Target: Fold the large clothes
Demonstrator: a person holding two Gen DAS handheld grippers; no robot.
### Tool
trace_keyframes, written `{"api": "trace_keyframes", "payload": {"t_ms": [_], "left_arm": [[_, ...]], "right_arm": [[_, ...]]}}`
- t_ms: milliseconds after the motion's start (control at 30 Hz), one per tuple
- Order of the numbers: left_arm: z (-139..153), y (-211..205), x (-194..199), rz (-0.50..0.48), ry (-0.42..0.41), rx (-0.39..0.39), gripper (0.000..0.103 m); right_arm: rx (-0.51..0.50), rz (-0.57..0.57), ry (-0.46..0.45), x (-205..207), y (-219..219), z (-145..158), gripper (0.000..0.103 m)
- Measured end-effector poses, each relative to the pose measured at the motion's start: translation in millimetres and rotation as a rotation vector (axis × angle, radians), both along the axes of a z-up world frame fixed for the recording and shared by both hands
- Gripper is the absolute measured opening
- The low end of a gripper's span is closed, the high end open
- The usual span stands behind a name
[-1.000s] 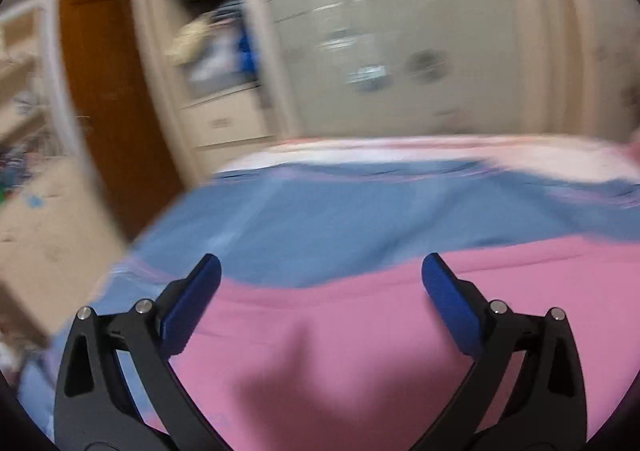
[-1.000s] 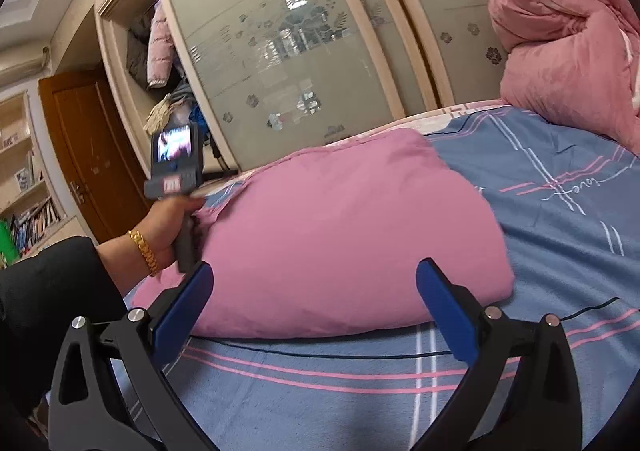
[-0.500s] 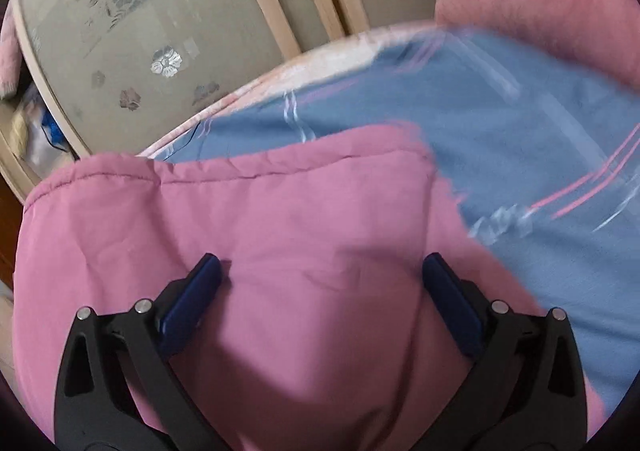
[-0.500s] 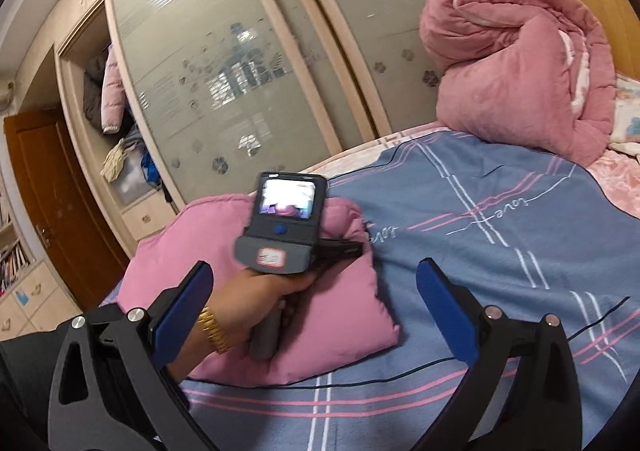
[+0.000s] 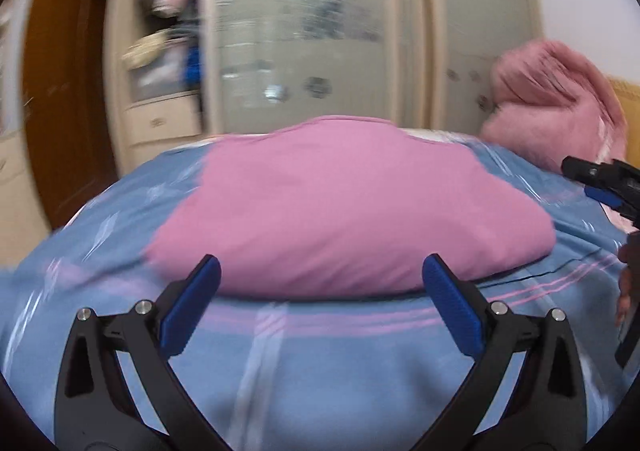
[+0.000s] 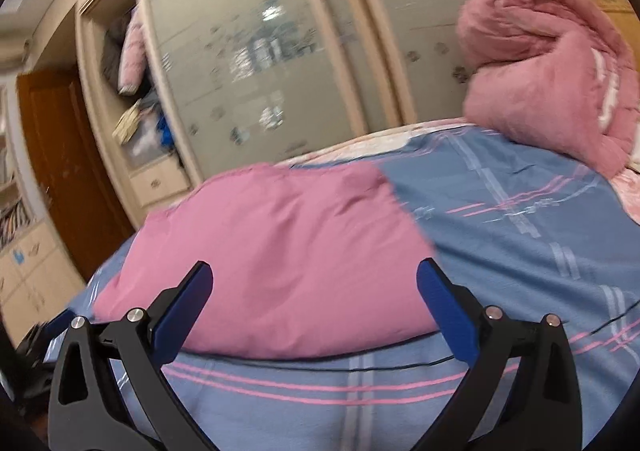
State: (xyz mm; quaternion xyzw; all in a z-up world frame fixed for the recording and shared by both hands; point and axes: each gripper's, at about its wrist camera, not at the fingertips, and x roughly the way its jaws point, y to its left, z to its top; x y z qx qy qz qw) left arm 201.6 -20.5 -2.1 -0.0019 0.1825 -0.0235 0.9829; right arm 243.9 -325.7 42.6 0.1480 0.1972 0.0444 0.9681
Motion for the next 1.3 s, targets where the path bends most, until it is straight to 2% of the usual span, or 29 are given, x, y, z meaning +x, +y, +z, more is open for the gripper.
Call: {"api": "trace_keyframes", "payload": {"t_ms": [33,67,133,267,367,433,467,500,533,567,633,667,767,833,900,1000,1033,1067,1133,1233,1300], "left_arm": [[-2.3,11.3,-1.9,0.062,0.016,-0.023,0.101],[2.1,20.1,0.9,0.078,0.04,-0.049,0.101],[18.1,29.9,-0.1,0.007,0.046,-0.108,0.101],[35.1,31.0,-14.1,-0.017,-0.018,-0.067,0.101],[38.2,39.1,-20.1,-0.045,-0.015,-0.083,0.101],[40.3,44.0,-19.1,-0.059,-0.003,-0.092,0.101],[40.8,46.6,-16.6,-0.056,-0.003,-0.095,0.101],[40.7,53.1,-16.0,-0.05,-0.001,-0.101,0.101],[40.3,54.5,-13.4,-0.05,0.006,-0.106,0.101],[39.4,57.7,-10.0,-0.049,0.016,-0.11,0.101],[36.5,66.9,-4.9,-0.042,0.039,-0.112,0.101],[35.5,69.2,-2.8,-0.044,0.05,-0.114,0.101],[35.0,75.7,2.1,-0.061,0.082,-0.13,0.101],[34.7,76.9,-1.4,-0.09,0.095,-0.163,0.101],[32.3,75.3,-4.3,-0.111,0.11,-0.178,0.101],[29.4,65.0,-11.9,-0.138,0.127,-0.142,0.101],[29.3,59.7,-15.7,-0.14,0.13,-0.119,0.101],[29.7,54.9,-19.6,-0.138,0.129,-0.1,0.101],[30.9,45.4,-27.8,-0.132,0.116,-0.069,0.101],[32.7,27.1,-39.9,-0.098,0.093,0.001,0.101],[34.1,16.6,-48.1,-0.077,0.077,0.03,0.101]], "right_arm": [[0.002,0.004,0.009,6.7,10.3,-0.4,0.102],[0.012,0.009,0.018,17.6,23.5,1.7,0.102],[0.014,0.036,0.021,49.4,56.7,15.6,0.102],[-0.05,0.087,0.03,136.4,124.3,47.6,0.102],[-0.137,0.096,0.064,214.2,167.9,55.1,0.102],[-0.215,0.053,0.098,257.9,184.5,46.0,0.102],[-0.262,0.045,0.148,283.6,191.9,31.4,0.102],[-0.29,0.036,0.236,309.0,195.5,6.8,0.102],[-0.311,0.025,0.279,321.0,197.2,-12.8,0.102],[-0.349,0.009,0.285,328.1,200.4,-35.6,0.102],[-0.4,-0.018,0.22,324.3,207.6,-50.7,0.102],[-0.432,-0.028,0.221,327.1,211.8,-53.3,0.102],[-0.38,0.004,0.266,335.9,200.3,-50.8,0.102],[-0.35,0.018,0.257,331.4,194.3,-46.2,0.102],[-0.283,0.051,0.208,307.2,185.6,-28.5,0.102],[-0.085,-0.006,0.016,229.8,158.1,1.9,0.102],[-0.015,0.002,-0.007,198.6,146.0,7.3,0.102],[0.015,0.023,-0.01,177.6,139.8,10.8,0.102],[0.006,0.061,-0.014,125.7,127.2,16.1,0.102],[-0.103,0.066,-0.01,29.8,106.0,17.8,0.102],[-0.127,0.056,0.006,-17.2,93.7,15.5,0.102]]}}
